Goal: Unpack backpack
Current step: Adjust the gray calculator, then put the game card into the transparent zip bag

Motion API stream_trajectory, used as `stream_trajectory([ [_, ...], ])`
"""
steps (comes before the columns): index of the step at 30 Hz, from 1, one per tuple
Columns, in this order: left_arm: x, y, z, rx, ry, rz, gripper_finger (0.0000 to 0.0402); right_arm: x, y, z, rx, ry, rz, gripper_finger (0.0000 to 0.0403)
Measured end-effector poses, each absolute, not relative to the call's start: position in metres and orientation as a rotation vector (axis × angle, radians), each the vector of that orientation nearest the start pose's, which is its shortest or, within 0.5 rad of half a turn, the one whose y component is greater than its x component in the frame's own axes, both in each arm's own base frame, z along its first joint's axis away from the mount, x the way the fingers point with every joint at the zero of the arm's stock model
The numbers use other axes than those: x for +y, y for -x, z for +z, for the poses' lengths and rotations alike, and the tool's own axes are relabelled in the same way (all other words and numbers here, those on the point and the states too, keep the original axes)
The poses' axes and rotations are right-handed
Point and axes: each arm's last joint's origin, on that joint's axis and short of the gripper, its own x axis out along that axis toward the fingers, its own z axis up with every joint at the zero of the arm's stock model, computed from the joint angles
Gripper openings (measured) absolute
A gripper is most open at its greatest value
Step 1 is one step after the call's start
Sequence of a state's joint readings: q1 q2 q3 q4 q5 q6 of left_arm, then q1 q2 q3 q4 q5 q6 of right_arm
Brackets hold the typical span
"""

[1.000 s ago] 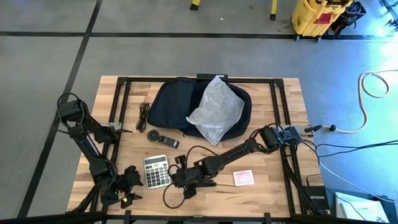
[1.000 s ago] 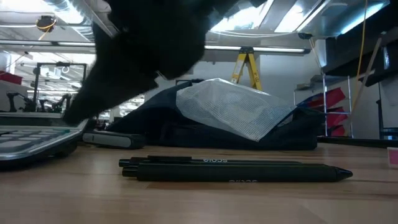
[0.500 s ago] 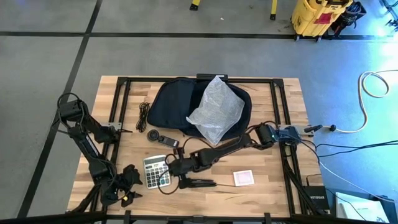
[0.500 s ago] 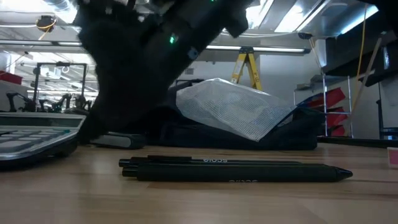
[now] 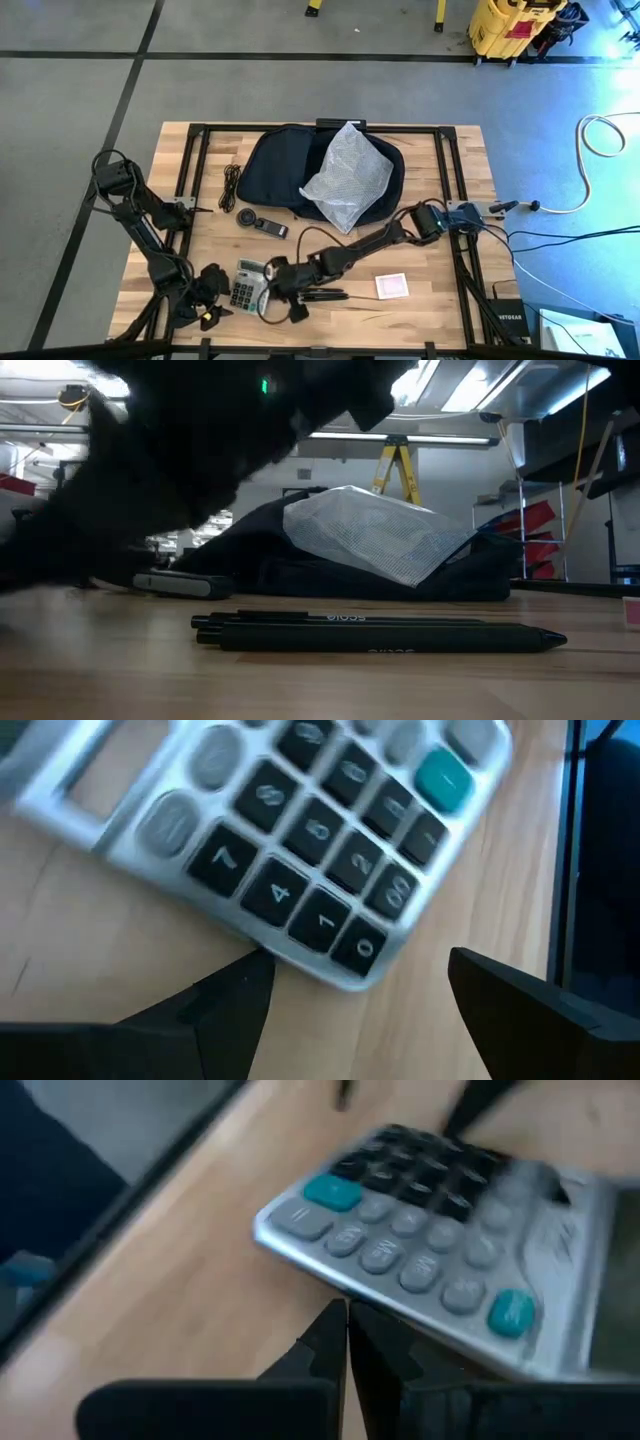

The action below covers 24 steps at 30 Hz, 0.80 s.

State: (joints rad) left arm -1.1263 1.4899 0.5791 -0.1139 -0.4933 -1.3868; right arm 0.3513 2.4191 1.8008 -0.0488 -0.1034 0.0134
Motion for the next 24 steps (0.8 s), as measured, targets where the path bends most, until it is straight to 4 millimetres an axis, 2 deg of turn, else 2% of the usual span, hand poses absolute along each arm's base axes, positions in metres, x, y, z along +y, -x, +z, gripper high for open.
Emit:
stream_trajectory([
  [3,-0.220,-0.118,0.135,0.890,0.547,0.002,0.0285,0.191,-0.488,0.123,0.724,0.113,0.410,0.0000],
  [10,-0.227,-0.118,0.142,0.886,0.568,-0.028,0.0285,0.181,-0.479,0.117,0.871,0.153,0.266,0.0000],
  [13,-0.234,-0.121,0.150,0.852,0.572,-0.088,0.0285,0.180,-0.468,0.129,0.935,0.222,0.166,0.0000],
  [19,-0.246,-0.131,0.181,0.773,0.543,-0.177,0.0285,0.189,-0.454,0.182,0.861,0.247,0.135,0.0000],
  [21,-0.248,-0.135,0.193,0.726,0.547,-0.188,0.0285,0.192,-0.448,0.189,0.877,0.262,0.138,0.0000],
  [24,-0.247,-0.146,0.208,0.654,0.507,-0.189,0.0285,0.193,-0.436,0.185,0.933,0.291,0.136,0.0000],
])
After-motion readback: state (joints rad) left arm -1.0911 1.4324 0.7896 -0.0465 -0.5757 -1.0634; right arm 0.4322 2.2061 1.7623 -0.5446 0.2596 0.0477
